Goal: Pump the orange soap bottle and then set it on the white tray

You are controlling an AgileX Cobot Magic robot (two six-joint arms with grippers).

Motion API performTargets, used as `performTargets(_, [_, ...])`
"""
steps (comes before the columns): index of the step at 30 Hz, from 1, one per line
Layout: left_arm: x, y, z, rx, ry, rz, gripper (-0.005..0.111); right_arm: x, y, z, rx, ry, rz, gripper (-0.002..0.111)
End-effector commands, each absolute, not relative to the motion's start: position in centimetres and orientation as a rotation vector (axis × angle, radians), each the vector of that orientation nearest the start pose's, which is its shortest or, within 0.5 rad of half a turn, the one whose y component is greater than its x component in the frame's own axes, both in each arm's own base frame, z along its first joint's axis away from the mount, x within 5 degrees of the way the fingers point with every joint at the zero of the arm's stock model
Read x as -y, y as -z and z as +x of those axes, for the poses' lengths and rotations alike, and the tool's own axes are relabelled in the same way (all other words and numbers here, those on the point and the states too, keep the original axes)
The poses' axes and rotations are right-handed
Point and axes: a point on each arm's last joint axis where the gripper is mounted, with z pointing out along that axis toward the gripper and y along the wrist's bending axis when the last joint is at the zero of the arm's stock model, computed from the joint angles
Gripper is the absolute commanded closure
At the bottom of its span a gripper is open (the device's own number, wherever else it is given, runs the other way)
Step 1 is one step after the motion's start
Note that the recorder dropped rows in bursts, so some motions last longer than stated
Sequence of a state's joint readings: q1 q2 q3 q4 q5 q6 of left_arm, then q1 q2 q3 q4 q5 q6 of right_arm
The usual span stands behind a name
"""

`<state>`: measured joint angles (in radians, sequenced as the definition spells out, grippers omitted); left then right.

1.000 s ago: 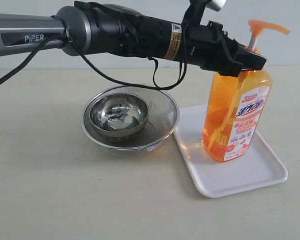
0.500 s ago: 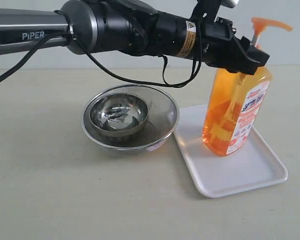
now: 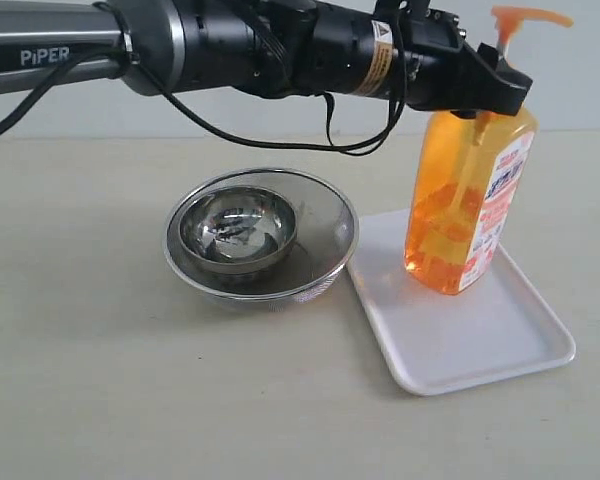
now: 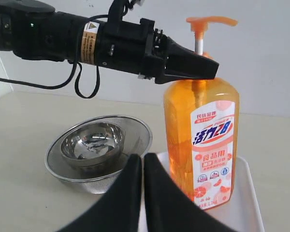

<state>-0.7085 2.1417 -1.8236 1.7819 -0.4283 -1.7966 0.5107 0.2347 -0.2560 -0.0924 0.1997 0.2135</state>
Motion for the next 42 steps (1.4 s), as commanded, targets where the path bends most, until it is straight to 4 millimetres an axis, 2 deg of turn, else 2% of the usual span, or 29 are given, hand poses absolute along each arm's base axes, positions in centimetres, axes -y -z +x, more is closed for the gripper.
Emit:
performTargets(1, [36.8, -31.7, 34.9, -1.658, 0.872, 0.836, 0.102, -3.3, -26.6, 6.3, -1.645, -0.459, -0.313, 0.108])
performTargets(6, [37.7, -32.2, 34.0, -1.650, 0.818, 0.774, 0.102, -3.3, -26.5, 6.3, -1.652, -0.461, -0.311, 0.108])
performTargets(9, [38.2, -31.8, 33.5, -1.661, 0.753, 0.721, 0.102, -3.3, -26.5, 6.3, -1.654, -0.461, -0.311, 0.108])
performTargets(19, [37.4, -30.7, 31.9, -1.706, 0.540, 0.577, 0.102, -3.3, -26.5, 6.3, -1.655, -0.467, -0.307, 0.108])
performTargets(30, [38.0, -31.6, 29.4, -1.661, 0.395, 0.446, 0.102, -3.4, -26.5, 6.3, -1.666, -0.486, -0.293, 0.108])
performTargets(42, [38.1, -32.1, 28.0, -1.626, 0.300, 0.300, 0.102, -3.4, -26.4, 6.3, -1.672, -0.493, -0.288, 0.108])
